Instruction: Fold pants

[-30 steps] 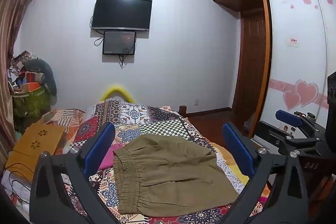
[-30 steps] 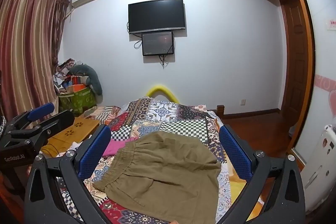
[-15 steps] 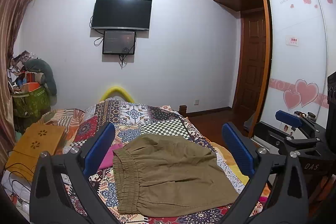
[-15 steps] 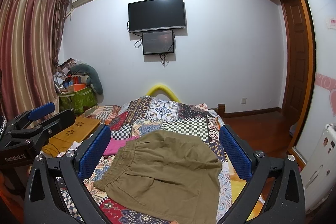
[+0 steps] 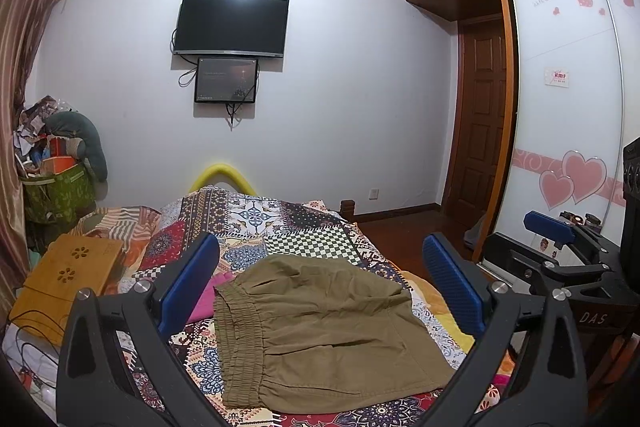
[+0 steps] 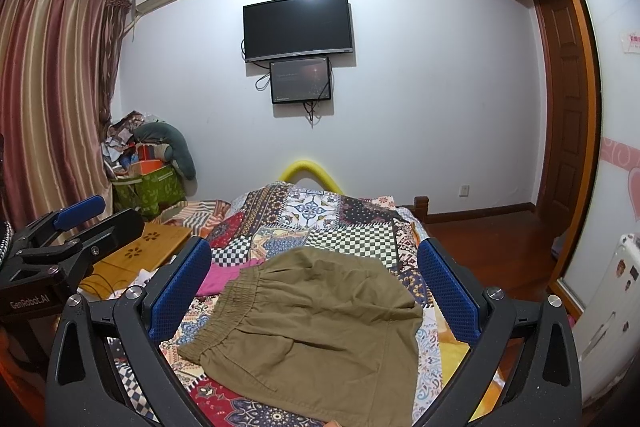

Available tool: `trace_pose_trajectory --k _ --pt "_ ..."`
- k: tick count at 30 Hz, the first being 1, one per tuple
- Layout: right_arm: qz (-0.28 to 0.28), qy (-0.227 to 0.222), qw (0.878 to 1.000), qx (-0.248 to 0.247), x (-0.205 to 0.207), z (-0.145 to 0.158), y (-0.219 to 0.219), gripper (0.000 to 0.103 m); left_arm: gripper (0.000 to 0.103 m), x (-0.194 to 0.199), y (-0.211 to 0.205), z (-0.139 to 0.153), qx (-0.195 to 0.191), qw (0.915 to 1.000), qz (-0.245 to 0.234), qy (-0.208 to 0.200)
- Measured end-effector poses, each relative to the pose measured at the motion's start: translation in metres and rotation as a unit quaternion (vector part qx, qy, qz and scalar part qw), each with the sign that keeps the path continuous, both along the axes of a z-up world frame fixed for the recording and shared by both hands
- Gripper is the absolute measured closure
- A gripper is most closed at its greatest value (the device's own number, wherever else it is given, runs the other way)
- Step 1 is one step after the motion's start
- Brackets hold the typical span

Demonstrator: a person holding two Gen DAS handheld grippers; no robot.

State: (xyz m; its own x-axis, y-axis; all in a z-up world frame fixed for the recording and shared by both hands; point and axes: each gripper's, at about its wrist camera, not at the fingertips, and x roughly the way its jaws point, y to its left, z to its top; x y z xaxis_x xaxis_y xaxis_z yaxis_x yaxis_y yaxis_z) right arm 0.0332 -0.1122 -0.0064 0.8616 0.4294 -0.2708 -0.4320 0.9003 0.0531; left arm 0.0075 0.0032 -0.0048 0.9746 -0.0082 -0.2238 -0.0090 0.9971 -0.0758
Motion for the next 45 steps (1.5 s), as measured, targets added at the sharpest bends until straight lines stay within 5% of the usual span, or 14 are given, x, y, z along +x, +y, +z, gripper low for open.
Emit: trace_pose_trajectory --k 45 --pt "-0.024 0.02 0.999 -0.008 0.012 -0.009 -0.01 0.001 0.0 0.024 0.006 -0.015 0.0 0.9996 0.009 0.025"
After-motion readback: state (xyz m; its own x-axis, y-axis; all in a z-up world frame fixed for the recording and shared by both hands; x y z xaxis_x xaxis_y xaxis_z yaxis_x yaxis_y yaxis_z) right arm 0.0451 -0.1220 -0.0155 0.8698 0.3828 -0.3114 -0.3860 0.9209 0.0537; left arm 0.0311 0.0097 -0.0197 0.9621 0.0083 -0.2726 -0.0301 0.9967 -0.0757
